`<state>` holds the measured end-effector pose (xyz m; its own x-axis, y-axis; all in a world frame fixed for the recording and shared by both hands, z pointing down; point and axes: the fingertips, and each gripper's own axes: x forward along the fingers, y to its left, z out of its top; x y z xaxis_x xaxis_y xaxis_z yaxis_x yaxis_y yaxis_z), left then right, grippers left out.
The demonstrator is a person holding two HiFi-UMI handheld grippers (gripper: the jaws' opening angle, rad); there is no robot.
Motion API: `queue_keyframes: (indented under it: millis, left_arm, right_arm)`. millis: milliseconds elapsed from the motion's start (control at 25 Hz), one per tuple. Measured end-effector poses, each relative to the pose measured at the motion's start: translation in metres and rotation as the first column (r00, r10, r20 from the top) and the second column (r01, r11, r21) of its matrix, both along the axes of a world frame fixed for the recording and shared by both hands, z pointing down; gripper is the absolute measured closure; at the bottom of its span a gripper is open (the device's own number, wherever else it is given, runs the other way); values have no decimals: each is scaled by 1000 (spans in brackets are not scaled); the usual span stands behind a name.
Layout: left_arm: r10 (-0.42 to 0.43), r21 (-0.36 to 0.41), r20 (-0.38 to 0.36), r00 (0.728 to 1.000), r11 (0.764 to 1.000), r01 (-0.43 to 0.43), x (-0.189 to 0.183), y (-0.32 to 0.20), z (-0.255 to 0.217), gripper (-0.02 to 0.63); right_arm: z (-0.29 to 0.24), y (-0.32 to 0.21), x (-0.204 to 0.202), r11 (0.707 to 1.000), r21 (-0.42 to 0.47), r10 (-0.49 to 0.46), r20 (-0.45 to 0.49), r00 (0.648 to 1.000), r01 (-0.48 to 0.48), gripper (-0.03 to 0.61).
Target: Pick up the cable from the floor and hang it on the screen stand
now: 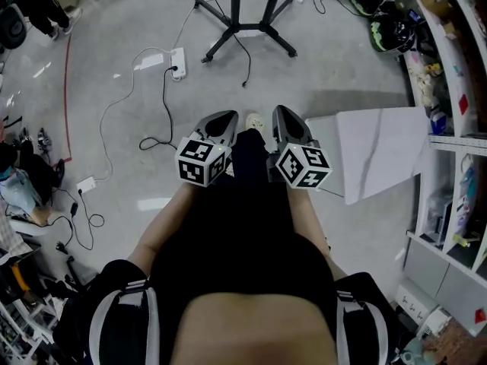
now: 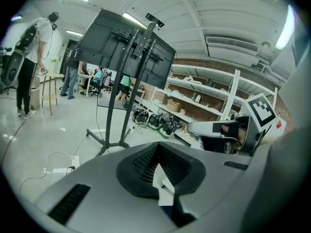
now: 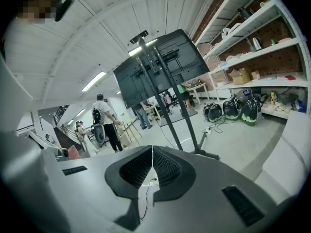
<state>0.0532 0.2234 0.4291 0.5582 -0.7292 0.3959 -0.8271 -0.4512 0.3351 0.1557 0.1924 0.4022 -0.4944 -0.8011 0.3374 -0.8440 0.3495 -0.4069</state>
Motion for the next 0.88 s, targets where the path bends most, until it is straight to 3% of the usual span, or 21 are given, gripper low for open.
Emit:
queue_keyframes:
  millis: [880]
  left_arm:
    - [-92, -48, 4, 996, 995, 93, 12, -152, 6, 607]
  right_arm:
    - [20, -161, 8, 992, -75, -105, 12, 994, 106, 555]
